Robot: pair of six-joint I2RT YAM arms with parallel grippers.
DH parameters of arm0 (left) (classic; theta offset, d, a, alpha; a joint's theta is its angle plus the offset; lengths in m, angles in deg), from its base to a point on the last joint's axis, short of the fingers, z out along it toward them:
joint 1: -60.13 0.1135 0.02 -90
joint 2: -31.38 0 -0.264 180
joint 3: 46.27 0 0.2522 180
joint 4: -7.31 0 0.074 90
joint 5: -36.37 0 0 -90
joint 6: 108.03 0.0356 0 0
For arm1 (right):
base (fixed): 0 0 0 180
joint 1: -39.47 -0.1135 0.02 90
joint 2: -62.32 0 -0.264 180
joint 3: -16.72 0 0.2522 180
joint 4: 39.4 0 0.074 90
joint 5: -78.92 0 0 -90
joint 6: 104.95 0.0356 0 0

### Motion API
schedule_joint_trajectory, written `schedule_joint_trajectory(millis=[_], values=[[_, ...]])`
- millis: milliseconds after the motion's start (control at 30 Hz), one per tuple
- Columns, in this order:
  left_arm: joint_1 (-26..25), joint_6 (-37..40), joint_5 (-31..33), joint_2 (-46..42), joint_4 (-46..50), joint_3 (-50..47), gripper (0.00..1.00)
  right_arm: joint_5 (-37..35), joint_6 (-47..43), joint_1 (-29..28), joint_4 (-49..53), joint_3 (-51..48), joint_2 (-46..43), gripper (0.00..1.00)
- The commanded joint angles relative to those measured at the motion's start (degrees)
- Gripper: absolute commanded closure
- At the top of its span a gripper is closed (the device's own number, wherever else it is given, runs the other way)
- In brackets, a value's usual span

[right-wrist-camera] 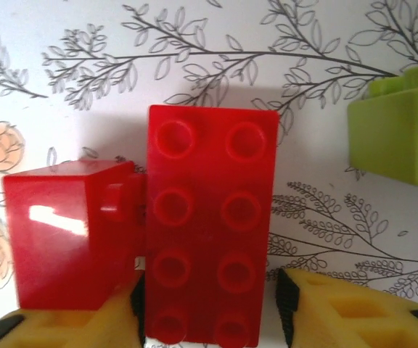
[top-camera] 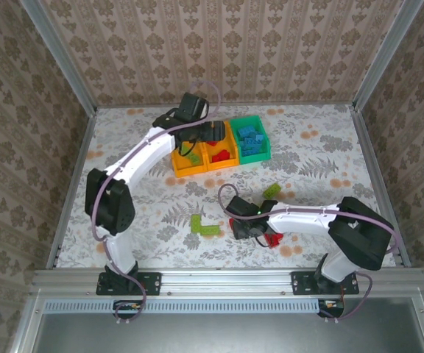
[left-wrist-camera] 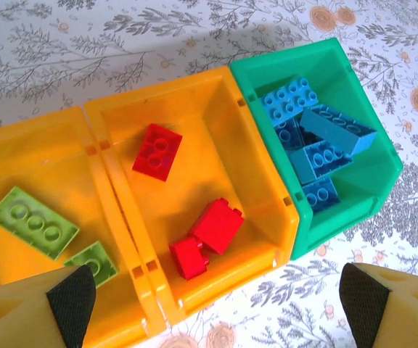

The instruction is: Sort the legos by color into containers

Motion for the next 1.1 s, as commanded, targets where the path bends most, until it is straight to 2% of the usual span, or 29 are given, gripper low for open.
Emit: schedule_joint_trajectory(millis=[0,133,200,400,567,700,800,900,1067], values=[[0.1,-1.2,0.4,-3.3,-1.1,-4.0,0.1,-1.2,-1.6,0.6,-1.0,1.7,1.5,0.56],[0.0,-2.0,0.8,-6.6,-1.8,-9.2,0.1,-1.7,-3.0,0.7,-0.8,3.3,1.2,0.72],[0.0,-2.2,1.3,-8.3,-1.9,-12.0,0.09,-1.5,-3.5,0.7,0.1,4.2,-0.1,0.77],[-0.1,-3.8,3.7,-14.8,-2.2,-21.5,0.08,-1.8,-5.3,2.2,4.4,6.2,-7.7,0.79],[-1.0,-5.8,5.6,-22.3,-1.3,-31.3,0.08,1.1,-8.5,9.4,2.6,9.9,-9.1,0.79],[-3.6,-5.6,6.7,-27.4,-0.5,-36.5,0.08,5.2,-13.5,15.0,0.6,18.9,-2.0,0.8],[-7.0,-3.9,6.9,-29.6,-1.1,-38.7,0.06,9.9,-16.5,18.7,1.1,30.1,7.6,0.8],[-10.8,-1.5,5.2,-29.9,-2.9,-40.6,0.05,13.4,-16.8,21.3,2.8,39.7,16.1,0.81],[-18.1,0.6,4.8,-27.2,-3.6,-41.5,0.04,15.2,-15.1,24.6,5.2,50.8,25.8,0.81]])
